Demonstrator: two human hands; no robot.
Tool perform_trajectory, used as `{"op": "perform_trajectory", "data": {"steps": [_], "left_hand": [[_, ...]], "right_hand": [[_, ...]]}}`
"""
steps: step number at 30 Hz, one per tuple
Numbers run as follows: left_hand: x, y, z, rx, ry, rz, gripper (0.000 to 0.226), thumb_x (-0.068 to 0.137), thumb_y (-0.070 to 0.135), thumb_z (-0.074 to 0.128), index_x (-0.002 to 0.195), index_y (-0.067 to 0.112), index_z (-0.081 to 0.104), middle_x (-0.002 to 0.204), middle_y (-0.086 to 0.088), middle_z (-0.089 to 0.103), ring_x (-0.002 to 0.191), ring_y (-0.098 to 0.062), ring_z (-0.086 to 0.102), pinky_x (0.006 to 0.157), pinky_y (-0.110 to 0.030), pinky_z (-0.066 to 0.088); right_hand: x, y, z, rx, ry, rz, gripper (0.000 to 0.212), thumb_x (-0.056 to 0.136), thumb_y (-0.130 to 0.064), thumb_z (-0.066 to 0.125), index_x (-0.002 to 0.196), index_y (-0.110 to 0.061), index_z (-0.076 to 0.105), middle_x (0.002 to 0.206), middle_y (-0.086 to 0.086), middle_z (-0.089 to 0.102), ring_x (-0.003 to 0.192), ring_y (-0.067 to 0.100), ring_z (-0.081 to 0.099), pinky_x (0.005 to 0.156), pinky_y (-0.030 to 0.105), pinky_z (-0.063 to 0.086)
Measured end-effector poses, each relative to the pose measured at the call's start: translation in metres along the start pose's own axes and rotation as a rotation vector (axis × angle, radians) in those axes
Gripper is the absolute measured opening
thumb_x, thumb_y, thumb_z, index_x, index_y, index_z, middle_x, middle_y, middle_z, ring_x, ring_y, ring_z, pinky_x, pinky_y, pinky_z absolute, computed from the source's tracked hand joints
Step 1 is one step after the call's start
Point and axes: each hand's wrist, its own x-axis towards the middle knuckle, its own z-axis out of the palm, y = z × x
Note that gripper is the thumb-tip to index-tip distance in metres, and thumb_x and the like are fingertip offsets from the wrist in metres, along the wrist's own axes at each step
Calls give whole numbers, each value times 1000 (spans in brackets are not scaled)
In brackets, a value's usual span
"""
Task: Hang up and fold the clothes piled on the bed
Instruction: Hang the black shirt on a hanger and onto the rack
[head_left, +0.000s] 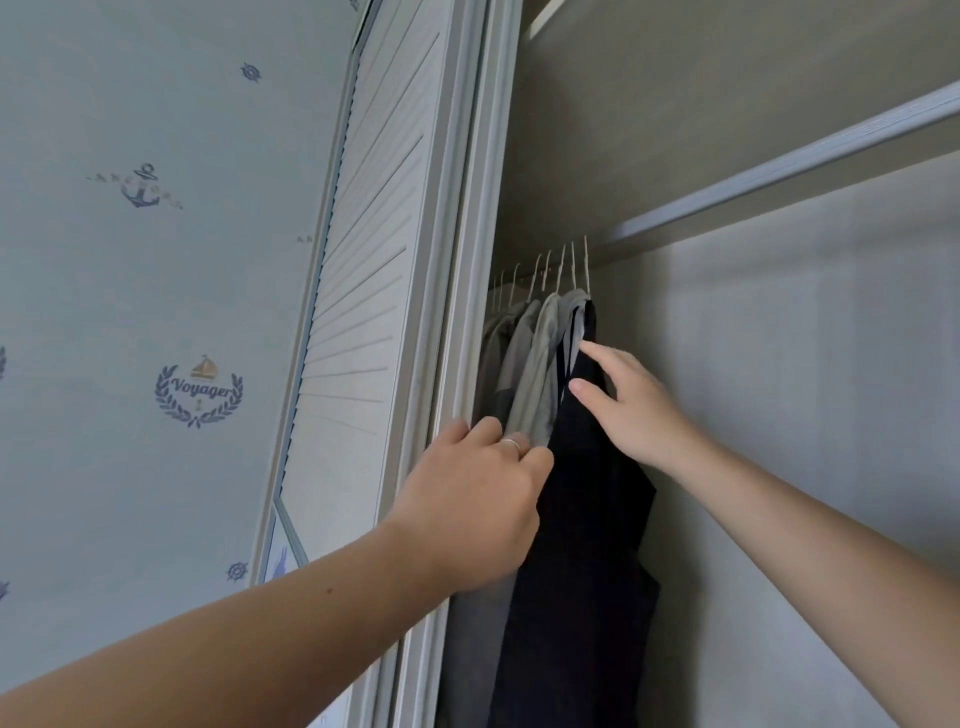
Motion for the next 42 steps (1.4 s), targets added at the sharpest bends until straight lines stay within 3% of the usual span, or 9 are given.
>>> {"op": "perform_trajectory", "data": {"steps": [2, 4, 7, 14, 17, 20, 29, 35, 42], "left_hand": [[-20, -4, -7, -8, 29, -22, 24, 92, 34, 37, 92, 20, 56, 91, 3, 62, 87, -23, 55, 75, -36, 38], [-45, -10, -15, -17, -13, -64, 38, 93, 44, 33, 105, 23, 63, 111, 4, 65, 110, -25, 58, 89, -40, 44], [-91, -22, -30, -19, -98, -160, 52, 95, 54, 31, 128, 24, 59, 138, 1, 59, 136, -29, 46, 105, -48, 39], [-246, -41, -75, -53, -278, -434, 71, 96, 69, 21, 154, 30, 34, 163, -1, 31, 154, -31, 13, 120, -57, 16], [-324, -49, -103, -28, -382, -556, 75, 93, 74, 12, 159, 39, 13, 168, 5, 10, 155, -23, -9, 123, -54, 2], [-404, -53, -140, -5, -482, -698, 77, 91, 78, 9, 158, 42, 4, 169, 7, 1, 154, -22, -14, 123, -53, -3], [-645, -29, -285, 134, -733, -1210, 79, 88, 80, 6, 158, 44, -1, 169, 6, -4, 154, -25, -13, 123, -56, -3], [-784, 16, -389, 188, -852, -1564, 87, 77, 86, -9, 155, 47, -8, 167, 11, -17, 152, -20, -24, 122, -52, -10], [-884, 64, -471, 238, -872, -1917, 77, 86, 82, 5, 154, 51, -8, 167, 14, -14, 152, -17, -23, 122, -53, -9]], "right_hand": [[-28, -13, 6, -63, -51, -46, 57, 103, -50, 41, 156, -43, 23, 166, -13, 16, 153, 12, 8, 123, 44, 15], [-57, -30, 14, -96, -106, -82, 58, 102, -57, 34, 156, -48, 14, 167, -17, 5, 154, 9, -4, 123, 45, 5], [-102, -59, 28, -132, -202, -165, 64, 95, -71, 19, 154, -55, 2, 165, -23, -9, 151, 4, -18, 122, 43, -4], [-211, -138, 100, -167, -420, -330, 66, 90, -76, 10, 148, -60, -17, 159, -27, -29, 145, 4, -34, 121, 45, -15], [-259, -187, 139, -112, -518, -367, 65, 88, -77, 6, 144, -62, -22, 159, -26, -30, 144, 5, -37, 121, 46, -16], [-310, -246, 174, -4, -600, -401, 67, 87, -77, 7, 146, -61, -20, 159, -27, -28, 143, 3, -36, 121, 46, -15], [-479, -445, 251, 250, -876, -578, 71, 91, -72, 12, 156, -47, -2, 167, -17, -9, 154, 17, -13, 121, 53, -5], [-585, -572, 284, 442, -1094, -677, 76, 85, -77, 8, 156, -50, 0, 166, -21, -11, 153, 12, -17, 121, 50, -9], [-674, -686, 305, 576, -1331, -875, 68, 94, -72, 21, 154, -51, -3, 165, -23, -9, 149, 4, -18, 122, 47, -8]]}}
